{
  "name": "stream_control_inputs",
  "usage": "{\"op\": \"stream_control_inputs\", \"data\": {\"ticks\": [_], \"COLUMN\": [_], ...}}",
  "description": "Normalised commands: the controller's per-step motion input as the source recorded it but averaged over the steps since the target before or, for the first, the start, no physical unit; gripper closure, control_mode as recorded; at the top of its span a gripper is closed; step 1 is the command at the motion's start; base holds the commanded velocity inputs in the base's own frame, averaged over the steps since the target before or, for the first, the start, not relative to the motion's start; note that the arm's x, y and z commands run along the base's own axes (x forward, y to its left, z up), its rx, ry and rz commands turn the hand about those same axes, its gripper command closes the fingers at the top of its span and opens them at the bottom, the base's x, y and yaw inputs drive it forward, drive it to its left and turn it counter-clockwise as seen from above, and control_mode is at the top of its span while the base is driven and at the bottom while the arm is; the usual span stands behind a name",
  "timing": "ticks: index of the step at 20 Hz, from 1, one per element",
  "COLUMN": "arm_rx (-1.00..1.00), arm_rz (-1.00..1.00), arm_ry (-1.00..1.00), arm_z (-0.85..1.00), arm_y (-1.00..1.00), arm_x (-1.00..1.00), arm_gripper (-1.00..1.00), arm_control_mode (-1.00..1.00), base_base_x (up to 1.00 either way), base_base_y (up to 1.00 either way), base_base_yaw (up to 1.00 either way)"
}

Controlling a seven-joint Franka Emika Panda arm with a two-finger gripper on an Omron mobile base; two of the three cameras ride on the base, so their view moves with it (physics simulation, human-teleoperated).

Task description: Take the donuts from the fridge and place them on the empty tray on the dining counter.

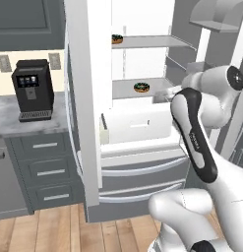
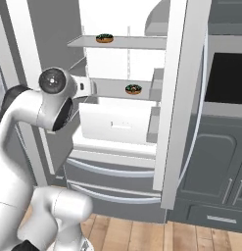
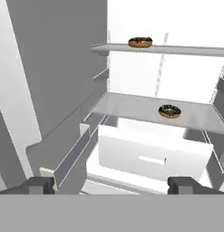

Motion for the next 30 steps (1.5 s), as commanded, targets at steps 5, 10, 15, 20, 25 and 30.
{"op": "stream_control_inputs", "data": {"ticks": [5, 10, 15, 20, 25, 30], "arm_rx": [0.47, 0.06, 0.00, 0.00, 0.00, 0.00], "arm_rz": [-0.16, -0.04, 0.00, -0.01, 0.00, 0.00], "arm_ry": [0.30, 0.11, 0.02, 0.00, 0.00, 0.00], "arm_z": [-0.10, -0.24, -0.21, -0.03, 0.00, 0.00], "arm_y": [-0.52, 0.22, 0.40, 0.07, 0.00, 0.00], "arm_x": [-0.37, -0.18, 0.05, 0.12, 0.00, 0.00], "arm_gripper": [-1.00, -1.00, -1.00, -1.00, -1.00, -1.00], "arm_control_mode": [-1.00, -1.00, -1.00, 1.00, 1.00, 1.00], "base_base_x": [0.00, 0.00, 0.00, 0.44, 0.99, 1.00], "base_base_y": [0.00, 0.00, 0.00, 0.00, 0.00, 0.00], "base_base_yaw": [0.00, 0.00, 0.00, 0.01, 0.01, 0.00]}}
